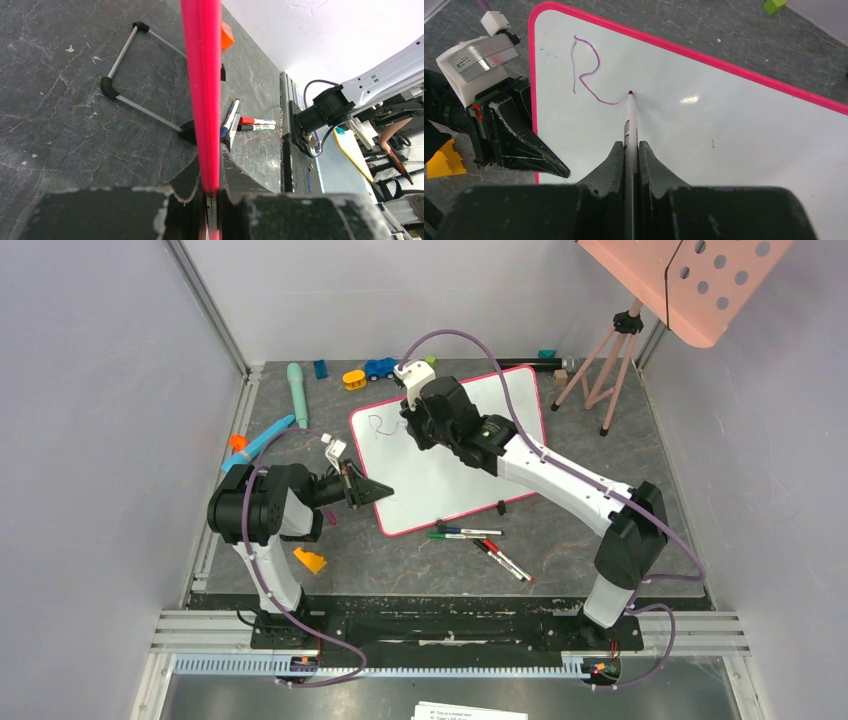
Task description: Write a sentence on the whiteboard
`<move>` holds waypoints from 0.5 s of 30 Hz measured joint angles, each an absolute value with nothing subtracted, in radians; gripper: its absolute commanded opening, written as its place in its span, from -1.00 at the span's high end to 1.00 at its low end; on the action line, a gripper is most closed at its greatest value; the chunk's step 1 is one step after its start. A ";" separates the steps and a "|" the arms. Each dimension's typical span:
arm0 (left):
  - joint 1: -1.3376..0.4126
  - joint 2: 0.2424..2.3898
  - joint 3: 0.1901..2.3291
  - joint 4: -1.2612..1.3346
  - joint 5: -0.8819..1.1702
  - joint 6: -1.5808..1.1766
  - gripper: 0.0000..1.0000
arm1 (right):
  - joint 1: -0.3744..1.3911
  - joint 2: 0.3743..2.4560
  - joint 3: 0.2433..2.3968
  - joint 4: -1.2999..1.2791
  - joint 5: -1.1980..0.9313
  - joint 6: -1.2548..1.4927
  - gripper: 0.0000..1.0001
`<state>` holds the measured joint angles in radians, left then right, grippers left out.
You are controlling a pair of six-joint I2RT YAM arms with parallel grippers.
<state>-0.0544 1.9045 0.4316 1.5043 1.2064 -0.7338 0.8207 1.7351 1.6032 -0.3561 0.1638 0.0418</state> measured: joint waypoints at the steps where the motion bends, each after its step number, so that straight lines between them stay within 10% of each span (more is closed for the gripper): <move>1: -0.054 1.905 0.432 1.504 1.207 -0.734 0.96 | 0.820 1.735 1.604 -0.356 0.162 0.042 1.00; 15: -0.055 1.905 0.432 1.505 1.208 -0.734 0.96 | 0.818 1.735 1.629 -0.337 0.154 0.033 1.00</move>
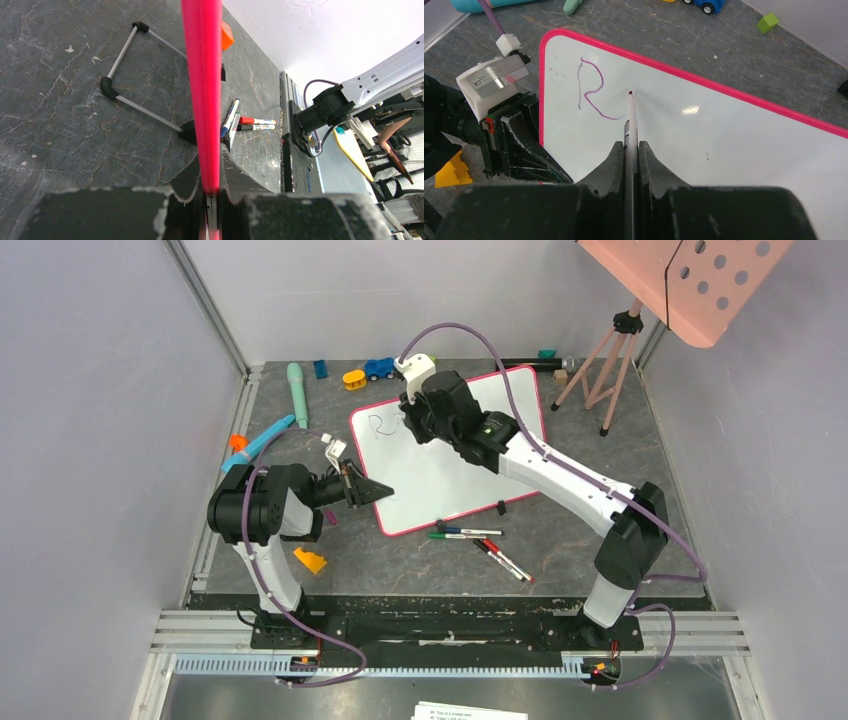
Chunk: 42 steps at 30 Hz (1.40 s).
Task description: Write a sentence on the whiteboard
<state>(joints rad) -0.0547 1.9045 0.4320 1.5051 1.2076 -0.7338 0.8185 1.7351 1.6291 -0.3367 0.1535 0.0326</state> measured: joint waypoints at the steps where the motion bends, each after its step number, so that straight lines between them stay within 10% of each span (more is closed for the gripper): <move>1: -0.055 1.905 0.432 1.505 1.208 -0.734 0.96 | 0.818 1.735 1.633 -0.336 0.154 0.032 1.00; 42: -0.055 1.905 0.433 1.503 1.206 -0.734 0.96 | 0.803 1.776 1.678 -0.339 0.155 0.044 1.00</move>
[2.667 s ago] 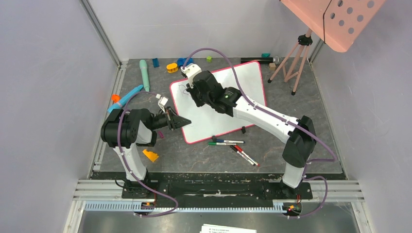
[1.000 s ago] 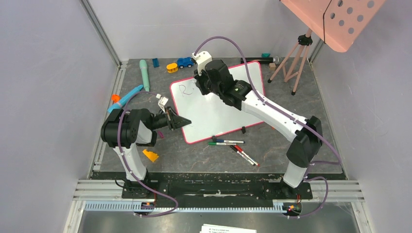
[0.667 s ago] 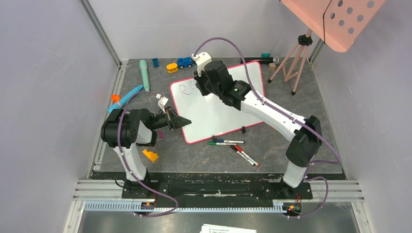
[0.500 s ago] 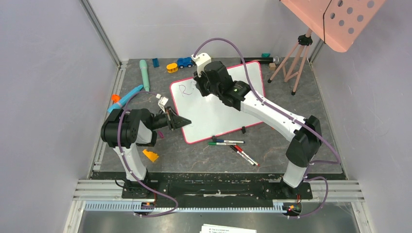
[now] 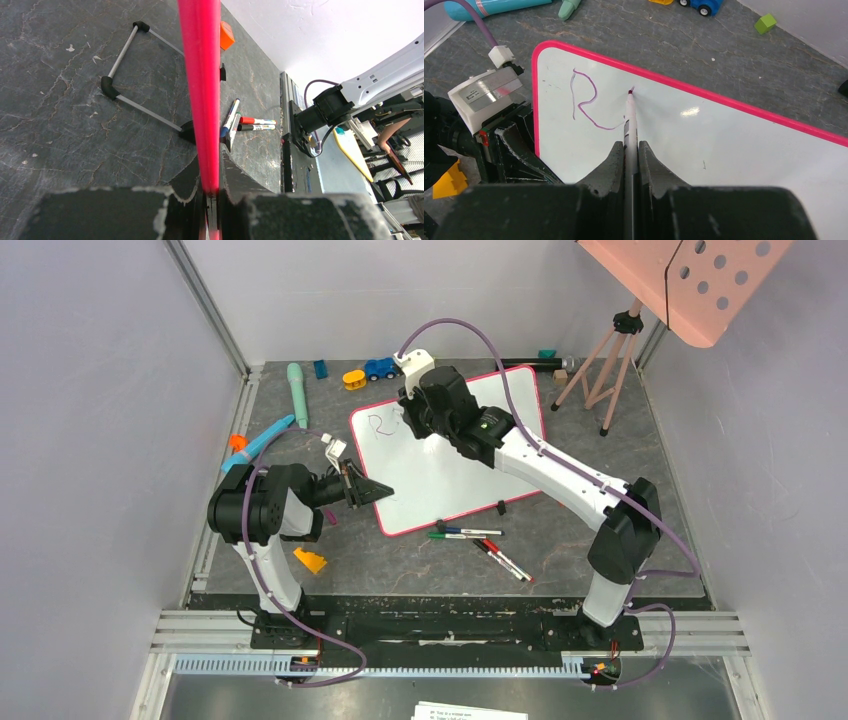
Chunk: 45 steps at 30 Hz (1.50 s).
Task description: Write a sentence on the whiteboard
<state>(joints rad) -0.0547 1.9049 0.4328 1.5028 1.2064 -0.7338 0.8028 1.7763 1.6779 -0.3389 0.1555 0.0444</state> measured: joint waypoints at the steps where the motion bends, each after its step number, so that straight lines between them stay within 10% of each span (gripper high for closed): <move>1: -0.055 1.905 0.433 1.503 1.207 -0.734 0.96 | 0.803 1.776 1.678 -0.339 0.156 0.044 1.00; 45: -0.055 1.905 0.433 1.505 1.209 -0.734 0.96 | 0.796 1.656 1.516 -0.241 0.145 0.035 1.00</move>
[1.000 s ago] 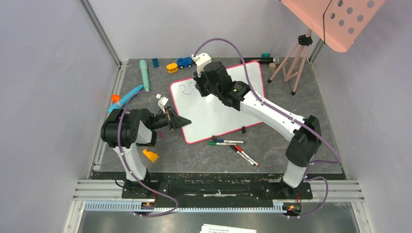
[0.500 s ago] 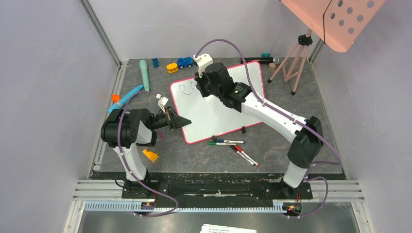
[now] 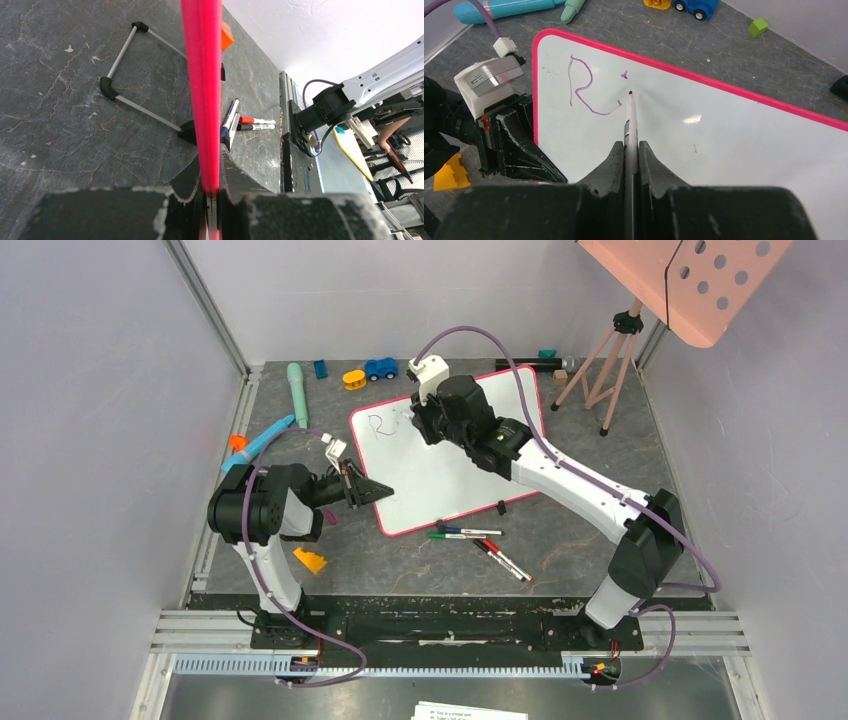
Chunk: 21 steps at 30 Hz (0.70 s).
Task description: Write a sentence on the whiteboard
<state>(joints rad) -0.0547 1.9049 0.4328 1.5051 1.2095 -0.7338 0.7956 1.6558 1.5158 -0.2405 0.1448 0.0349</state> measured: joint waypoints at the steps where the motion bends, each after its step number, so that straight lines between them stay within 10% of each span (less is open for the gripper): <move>1: -0.055 1.905 0.433 1.505 1.209 -0.734 0.95 | 0.796 1.656 1.516 -0.241 0.142 0.035 1.00; 21: -0.055 1.905 0.433 1.505 1.209 -0.734 0.96 | 0.796 1.715 1.554 -0.248 0.102 0.035 1.00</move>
<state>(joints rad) -0.0547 1.9049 0.4328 1.5051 1.2095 -0.7338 0.7956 1.7153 1.5536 -0.2481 0.1024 0.0345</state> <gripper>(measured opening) 0.135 0.113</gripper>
